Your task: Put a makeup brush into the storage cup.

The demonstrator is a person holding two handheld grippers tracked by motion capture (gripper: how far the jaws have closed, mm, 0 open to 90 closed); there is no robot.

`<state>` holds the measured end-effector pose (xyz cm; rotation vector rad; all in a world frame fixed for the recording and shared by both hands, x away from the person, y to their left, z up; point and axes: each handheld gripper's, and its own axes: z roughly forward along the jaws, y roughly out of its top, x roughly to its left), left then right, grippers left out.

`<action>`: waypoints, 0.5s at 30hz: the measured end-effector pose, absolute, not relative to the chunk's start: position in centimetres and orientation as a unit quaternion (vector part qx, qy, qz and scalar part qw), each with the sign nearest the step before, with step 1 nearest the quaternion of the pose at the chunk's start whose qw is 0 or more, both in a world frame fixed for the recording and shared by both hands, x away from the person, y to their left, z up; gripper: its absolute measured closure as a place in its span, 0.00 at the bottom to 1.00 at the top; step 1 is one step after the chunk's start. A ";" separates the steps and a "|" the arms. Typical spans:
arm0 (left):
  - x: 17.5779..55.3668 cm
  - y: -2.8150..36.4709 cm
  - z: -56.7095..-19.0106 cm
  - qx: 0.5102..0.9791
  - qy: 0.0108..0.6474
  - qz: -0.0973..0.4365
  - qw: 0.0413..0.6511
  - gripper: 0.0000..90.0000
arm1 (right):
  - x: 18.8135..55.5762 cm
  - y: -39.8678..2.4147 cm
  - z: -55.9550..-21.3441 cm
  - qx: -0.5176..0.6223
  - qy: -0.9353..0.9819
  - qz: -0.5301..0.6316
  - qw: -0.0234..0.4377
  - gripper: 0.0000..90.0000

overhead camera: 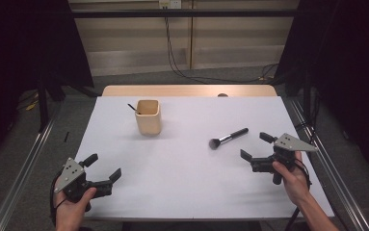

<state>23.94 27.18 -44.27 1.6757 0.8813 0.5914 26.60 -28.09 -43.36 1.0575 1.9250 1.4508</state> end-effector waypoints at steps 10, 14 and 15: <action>23.8 27.1 -44.3 0.708 0.373 0.242 0.548 0.03 | 28.9 -27.8 -43.2 0.385 0.717 0.524 0.254 0.00; 24.0 26.9 -44.3 0.708 0.374 0.245 0.546 0.03 | 29.8 -27.4 -43.2 0.381 0.726 0.515 0.250 0.00; 24.0 26.9 -44.2 0.710 0.371 0.245 0.546 0.03 | 30.0 -27.3 -43.1 0.379 0.728 0.515 0.247 0.00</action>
